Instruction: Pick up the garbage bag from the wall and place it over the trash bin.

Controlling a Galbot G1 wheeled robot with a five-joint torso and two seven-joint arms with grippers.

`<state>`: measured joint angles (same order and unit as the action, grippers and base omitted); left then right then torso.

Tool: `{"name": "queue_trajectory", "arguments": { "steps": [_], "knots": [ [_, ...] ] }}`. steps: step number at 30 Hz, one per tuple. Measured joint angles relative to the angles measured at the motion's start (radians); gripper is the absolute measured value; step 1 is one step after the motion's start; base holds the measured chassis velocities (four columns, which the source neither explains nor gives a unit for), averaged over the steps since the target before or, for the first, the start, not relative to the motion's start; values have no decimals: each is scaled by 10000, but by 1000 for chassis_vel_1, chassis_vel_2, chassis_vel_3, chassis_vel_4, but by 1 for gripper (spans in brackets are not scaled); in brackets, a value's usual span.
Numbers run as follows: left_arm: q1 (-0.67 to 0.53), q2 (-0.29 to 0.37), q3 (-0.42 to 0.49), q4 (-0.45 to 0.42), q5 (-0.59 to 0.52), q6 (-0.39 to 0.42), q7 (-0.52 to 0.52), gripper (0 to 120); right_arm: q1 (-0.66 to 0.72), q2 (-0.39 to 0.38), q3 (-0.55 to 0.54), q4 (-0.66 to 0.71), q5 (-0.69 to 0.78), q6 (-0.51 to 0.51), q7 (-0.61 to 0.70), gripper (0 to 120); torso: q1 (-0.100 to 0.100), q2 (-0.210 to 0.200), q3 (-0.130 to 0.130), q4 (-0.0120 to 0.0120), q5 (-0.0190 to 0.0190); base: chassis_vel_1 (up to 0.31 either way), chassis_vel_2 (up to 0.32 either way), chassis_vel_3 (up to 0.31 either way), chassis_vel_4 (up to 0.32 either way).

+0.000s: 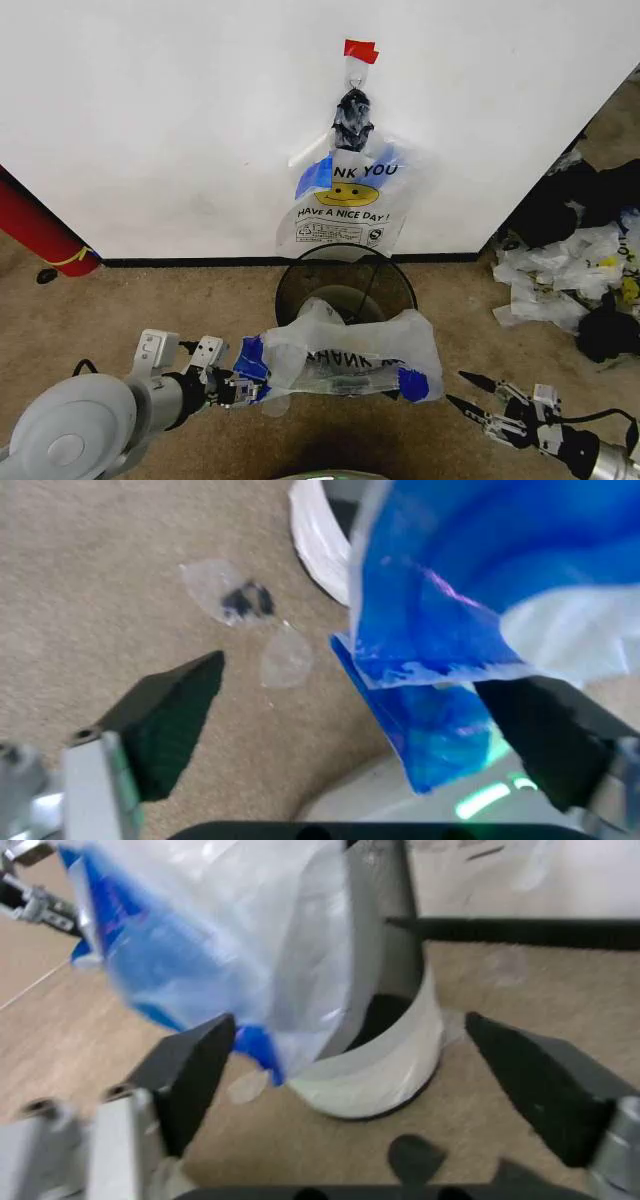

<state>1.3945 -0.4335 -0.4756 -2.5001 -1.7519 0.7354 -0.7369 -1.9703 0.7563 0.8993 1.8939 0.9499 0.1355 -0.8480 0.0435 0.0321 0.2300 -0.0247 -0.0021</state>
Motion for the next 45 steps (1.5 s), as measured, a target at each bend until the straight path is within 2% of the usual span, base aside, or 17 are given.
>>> {"name": "queue_trajectory", "arguments": {
  "steps": [4, 12, 15, 16, 19, 22, 26, 28, 29, 30, 31, 32, 38, 39, 41, 45],
  "knots": [
    [-25, -129, -318, 0, 111, 0, -307, 100, 147, 89, 172, -309, 310, 238, -42, 98, 0, 0, 0, 2, 0, 0, 0, 0, 0],
    [-79, -378, -806, 0, -16, 0, -700, 100, 335, 485, 311, -479, 539, 562, -292, 100, 0, 0, 0, 1, -3, 0, 0, 0, 0],
    [-117, -182, -1884, 0, -1282, 0, -1352, 100, 416, 643, 342, -435, 547, 603, -300, 100, 0, 0, 0, 0, 0, 0, 0, 0, 0],
    [-117, -182, -1884, 0, -1282, 0, -1352, 100, 416, 643, 342, -435, 547, 603, -300, 100, 0, 0, 0, 0, 0, 0, 0, 0, 0],
    [-108, 105, -3052, -1, -2730, 0, -1611, 100, 509, 744, 343, -424, 550, 616, -293, 100, 0, 0, 0, 0, 2, 0, 0, 0, 0],
    [-43, 219, -3836, -1, -3294, 0, -1723, 100, 573, 782, 338, -463, 547, 616, -333, 100, 0, 0, 0, 0, 0, 0, 0, 0, 0],
    [-40, 166, -4145, -1, -2951, 0, -1965, 100, 607, 871, 331, -444, 549, 616, -371, 100, 0, 0, 0, 2, 1, 0, 0, 0, 0],
    [-232, -37, -3795, 2, -1909, 1, -1903, 100, 633, 1030, 311, -216, 550, 616, -165, 100, 0, 0, 0, 0, 1, 0, 0, 0, 0],
    [-285, -131, -3655, 3, -1527, -7, -1669, 100, 639, 1124, 303, -68, 548, 620, 15, 100, 0, 0, 1, 0, -2, 0, 0, 0, 0],
    [-326, -306, -3426, 3, -867, -146, -1002, 100, 657, 1300, 282, 205, 448, 697, 444, 100, 0, 0, 0, 0, -4, 0, 0, 0, 0],
    [-326, -306, -3426, 3, -867, -146, -1002, 100, 657, 1300, 282, 205, 448, 697, 444, 100, 0, 0, 0, 0, -4, 0, 0, 0, 0],
    [-332, -426, -3306, 3, -499, -310, -535, 100, 674, 1457, 246, 416, 224, 857, 911, 100, 0, 0, 0, 1, -6, 0, 0, 0, 0],
    [-329, -951, -2628, 4, 2465, -2008, 3639, 100, 902, 2936, -248, 2167, -2207, 2035, 5022, 100, 0, 0, 0, -3, -1, 0, 0, 0, 0],
    [-329, -951, -2628, 4, 2465, -2008, 3639, 100, 902, 2936, -248, 2167, -2207, 2035, 5022, 100, 0, 0, 0, -3, -1, 0, 0, 0, 0],
    [-328, -1118, -2600, 4, 2810, -2338, 4504, 100, 1114, 3286, -429, 2621, -2785, 2157, 5798, 100, 0, 0, -1, -3, -2, 0, 0, 0, 0],
    [-381, -1338, -2500, 4, 3222, -2340, 5955, 100, 1509, 3799, -781, 3481, -3608, 2157, 6133, 100, 0, 0, 0, 0, -3, 0, 0, 0, 0]
  ]
}}
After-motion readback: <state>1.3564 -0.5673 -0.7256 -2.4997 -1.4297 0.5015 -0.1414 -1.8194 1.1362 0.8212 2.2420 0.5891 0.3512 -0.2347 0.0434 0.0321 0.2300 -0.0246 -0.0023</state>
